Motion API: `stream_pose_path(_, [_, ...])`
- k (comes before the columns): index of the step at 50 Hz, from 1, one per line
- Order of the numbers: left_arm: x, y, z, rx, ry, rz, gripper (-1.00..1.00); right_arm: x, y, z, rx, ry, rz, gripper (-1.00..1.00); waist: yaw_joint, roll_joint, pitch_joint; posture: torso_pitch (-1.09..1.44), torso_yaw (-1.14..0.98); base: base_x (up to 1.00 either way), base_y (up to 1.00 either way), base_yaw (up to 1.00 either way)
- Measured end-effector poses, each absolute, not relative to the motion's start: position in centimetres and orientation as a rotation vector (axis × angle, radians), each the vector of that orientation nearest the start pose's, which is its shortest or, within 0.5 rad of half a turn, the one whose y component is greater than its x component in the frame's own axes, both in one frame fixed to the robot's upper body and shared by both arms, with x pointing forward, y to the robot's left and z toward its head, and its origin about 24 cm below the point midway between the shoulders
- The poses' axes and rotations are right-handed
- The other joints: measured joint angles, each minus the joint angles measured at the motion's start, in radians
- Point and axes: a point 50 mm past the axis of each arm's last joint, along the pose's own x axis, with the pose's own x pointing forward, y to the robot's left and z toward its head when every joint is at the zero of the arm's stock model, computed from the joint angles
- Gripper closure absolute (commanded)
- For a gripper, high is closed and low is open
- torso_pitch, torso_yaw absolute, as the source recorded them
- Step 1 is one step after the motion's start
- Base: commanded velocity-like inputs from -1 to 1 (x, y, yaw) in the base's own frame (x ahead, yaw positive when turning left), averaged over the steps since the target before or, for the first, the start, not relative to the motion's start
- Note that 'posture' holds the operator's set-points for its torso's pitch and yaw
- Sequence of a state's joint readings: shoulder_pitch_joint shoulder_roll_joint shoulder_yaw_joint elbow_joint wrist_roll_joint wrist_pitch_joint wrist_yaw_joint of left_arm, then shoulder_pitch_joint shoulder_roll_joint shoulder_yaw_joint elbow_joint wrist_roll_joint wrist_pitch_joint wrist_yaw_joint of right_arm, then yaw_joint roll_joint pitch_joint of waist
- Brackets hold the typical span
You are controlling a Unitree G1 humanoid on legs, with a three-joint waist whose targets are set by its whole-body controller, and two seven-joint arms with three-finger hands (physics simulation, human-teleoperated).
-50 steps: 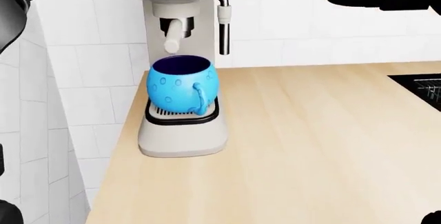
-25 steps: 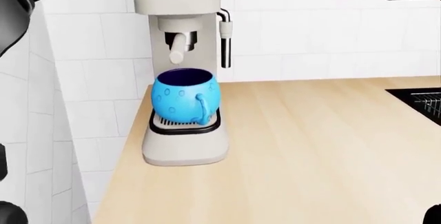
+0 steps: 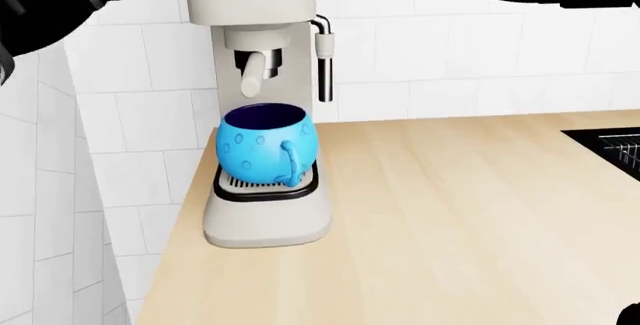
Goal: Press the button on the coffee machine to serve coffee.
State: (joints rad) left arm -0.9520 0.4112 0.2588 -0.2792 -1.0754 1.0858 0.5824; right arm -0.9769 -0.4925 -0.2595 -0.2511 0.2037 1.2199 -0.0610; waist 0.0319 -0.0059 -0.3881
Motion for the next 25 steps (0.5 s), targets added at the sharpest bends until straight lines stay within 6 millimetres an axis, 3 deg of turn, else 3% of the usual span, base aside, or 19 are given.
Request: stream_pose_path(25, [25.2,13.9,29.2,-0.27,-0.03,-0.339,-1.0,31.3,-21.8,30.4,-0.111,-0.074,-0.175,-1.0,0.004,0.009,-0.009,-0.69,0.0,0.0,0.0,0.0])
